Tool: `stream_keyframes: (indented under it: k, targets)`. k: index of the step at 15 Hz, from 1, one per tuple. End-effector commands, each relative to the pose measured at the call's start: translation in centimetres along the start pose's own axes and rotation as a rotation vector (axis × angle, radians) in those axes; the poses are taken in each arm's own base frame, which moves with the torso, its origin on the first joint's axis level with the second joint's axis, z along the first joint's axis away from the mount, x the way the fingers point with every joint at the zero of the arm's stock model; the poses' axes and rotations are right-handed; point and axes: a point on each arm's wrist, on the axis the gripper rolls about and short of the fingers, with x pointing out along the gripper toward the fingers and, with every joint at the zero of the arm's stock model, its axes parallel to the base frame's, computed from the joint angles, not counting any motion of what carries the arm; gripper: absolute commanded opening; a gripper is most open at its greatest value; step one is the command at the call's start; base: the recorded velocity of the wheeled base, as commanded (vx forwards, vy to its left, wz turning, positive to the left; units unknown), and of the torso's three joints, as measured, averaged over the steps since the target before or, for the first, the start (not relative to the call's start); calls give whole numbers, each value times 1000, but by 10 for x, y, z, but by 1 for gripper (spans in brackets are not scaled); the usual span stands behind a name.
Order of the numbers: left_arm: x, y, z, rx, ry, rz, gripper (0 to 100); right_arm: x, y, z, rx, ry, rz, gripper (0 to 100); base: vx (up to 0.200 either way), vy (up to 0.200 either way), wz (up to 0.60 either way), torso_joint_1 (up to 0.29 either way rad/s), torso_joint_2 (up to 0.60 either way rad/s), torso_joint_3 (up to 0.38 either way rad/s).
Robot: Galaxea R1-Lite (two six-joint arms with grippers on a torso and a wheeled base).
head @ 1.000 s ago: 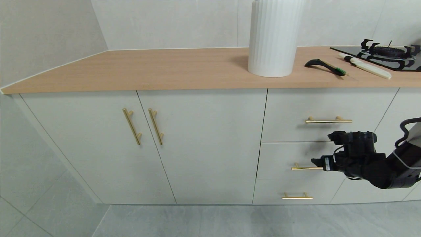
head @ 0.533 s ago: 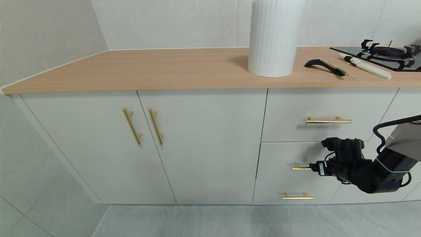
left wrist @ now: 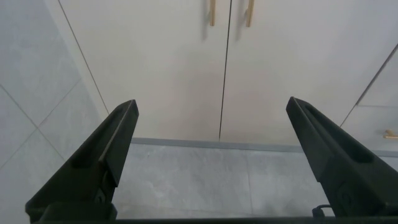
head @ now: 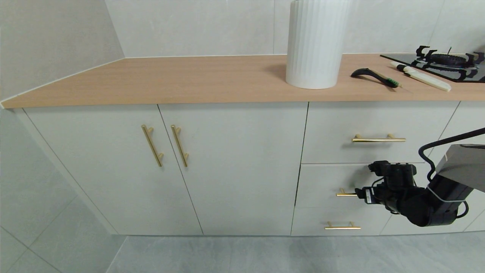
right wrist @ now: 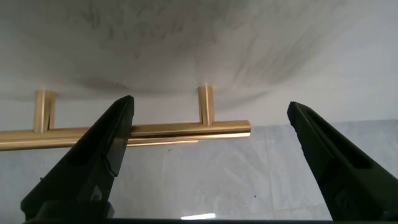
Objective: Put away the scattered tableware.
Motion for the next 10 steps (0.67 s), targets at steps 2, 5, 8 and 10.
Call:
stream_keyframes:
  k: [2, 5, 8, 10]
  targets:
    - [0, 0, 0, 0, 0, 1, 100, -8, -1, -2, -35, 19, 3, 100, 0, 0, 0, 0, 0, 0]
    - [0, 0, 0, 0, 0, 1, 100, -27, -6, 6, -51, 75, 18, 100, 0, 0, 0, 0, 0, 0]
    - [0, 0, 0, 0, 0, 1, 100, -106, -21, 48, -50, 127, 172, 100, 0, 0, 0, 0, 0, 0]
    - [0, 0, 0, 0, 0, 1, 100, -157, -29, 72, -49, 116, 229, 100, 0, 0, 0, 0, 0, 0]
